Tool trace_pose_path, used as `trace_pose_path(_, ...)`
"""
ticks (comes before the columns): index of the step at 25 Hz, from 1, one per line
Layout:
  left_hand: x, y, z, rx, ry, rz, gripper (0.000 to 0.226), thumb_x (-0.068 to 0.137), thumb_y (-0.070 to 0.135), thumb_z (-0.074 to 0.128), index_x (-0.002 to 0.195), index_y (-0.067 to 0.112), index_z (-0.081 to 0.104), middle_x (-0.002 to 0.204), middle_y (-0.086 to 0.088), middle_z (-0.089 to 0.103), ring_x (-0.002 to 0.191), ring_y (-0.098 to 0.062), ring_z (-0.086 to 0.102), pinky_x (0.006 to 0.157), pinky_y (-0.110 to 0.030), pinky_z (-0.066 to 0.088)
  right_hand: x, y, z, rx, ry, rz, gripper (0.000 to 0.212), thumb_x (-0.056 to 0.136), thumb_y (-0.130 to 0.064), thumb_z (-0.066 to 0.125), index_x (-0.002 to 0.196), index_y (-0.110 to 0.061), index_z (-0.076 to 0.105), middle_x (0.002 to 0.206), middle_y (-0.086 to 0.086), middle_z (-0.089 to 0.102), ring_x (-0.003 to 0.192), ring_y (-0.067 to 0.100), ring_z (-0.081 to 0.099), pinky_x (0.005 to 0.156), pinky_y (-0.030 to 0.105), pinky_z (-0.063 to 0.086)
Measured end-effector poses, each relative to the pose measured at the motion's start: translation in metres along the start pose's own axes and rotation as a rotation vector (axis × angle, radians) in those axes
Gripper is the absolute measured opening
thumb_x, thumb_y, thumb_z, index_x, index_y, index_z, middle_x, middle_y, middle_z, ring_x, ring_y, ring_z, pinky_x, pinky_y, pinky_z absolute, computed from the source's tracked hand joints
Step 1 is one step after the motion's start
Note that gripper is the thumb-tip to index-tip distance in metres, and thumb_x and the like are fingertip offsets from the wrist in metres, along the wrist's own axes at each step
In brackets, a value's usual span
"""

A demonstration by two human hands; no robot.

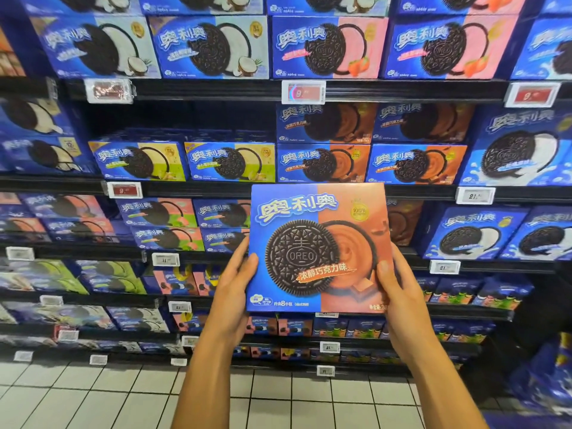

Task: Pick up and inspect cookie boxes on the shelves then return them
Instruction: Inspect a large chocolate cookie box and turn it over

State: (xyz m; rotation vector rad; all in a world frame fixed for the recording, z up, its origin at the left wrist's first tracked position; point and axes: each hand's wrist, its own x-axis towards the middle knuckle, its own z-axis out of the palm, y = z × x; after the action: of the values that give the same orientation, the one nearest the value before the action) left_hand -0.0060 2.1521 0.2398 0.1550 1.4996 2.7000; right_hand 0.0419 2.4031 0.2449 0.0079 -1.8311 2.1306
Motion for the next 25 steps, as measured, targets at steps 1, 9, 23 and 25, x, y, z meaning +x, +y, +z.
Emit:
trace_pose_path(1,-0.001,0.000,0.000,-0.004,-0.002,0.002,0.054,0.090,0.028,0.063,0.142,0.028,0.050,0.133,0.001,0.065,0.114,-0.019,0.066,0.078,-0.029,0.059,0.000,-0.001,0.000,0.004,0.009,-0.005,0.058,0.088,-0.048,0.060,0.144,-0.037,0.050,0.135,-0.017,0.063,0.121,0.001,0.061,0.083,0.012,0.052)
trace_pose_path(9,-0.003,0.002,0.002,-0.029,0.015,0.007,0.050,0.088,0.026,0.061,0.138,0.027,0.054,0.134,0.000,0.064,0.115,-0.020,0.066,0.078,-0.030,0.059,-0.003,-0.007,0.001,-0.039,0.007,-0.037,0.040,0.092,-0.048,0.057,0.132,-0.048,0.057,0.131,-0.022,0.064,0.121,-0.002,0.060,0.087,0.011,0.050)
trace_pose_path(23,-0.005,0.000,-0.004,0.056,0.015,-0.036,0.047,0.090,0.030,0.059,0.136,0.026,0.054,0.126,-0.001,0.069,0.109,-0.023,0.069,0.075,-0.034,0.060,-0.008,-0.025,-0.003,-0.039,-0.017,0.009,0.073,0.062,-0.072,0.079,0.128,-0.047,0.061,0.124,-0.010,0.070,0.116,0.012,0.066,0.087,0.027,0.056)
trace_pose_path(25,-0.001,-0.009,-0.007,0.052,0.011,-0.058,0.038,0.097,0.025,0.053,0.135,0.024,0.056,0.124,-0.002,0.070,0.108,-0.022,0.069,0.075,-0.033,0.060,-0.012,-0.033,-0.003,-0.007,-0.053,-0.016,0.073,0.062,-0.065,0.083,0.129,-0.044,0.062,0.127,-0.008,0.069,0.114,0.011,0.067,0.081,0.022,0.057)
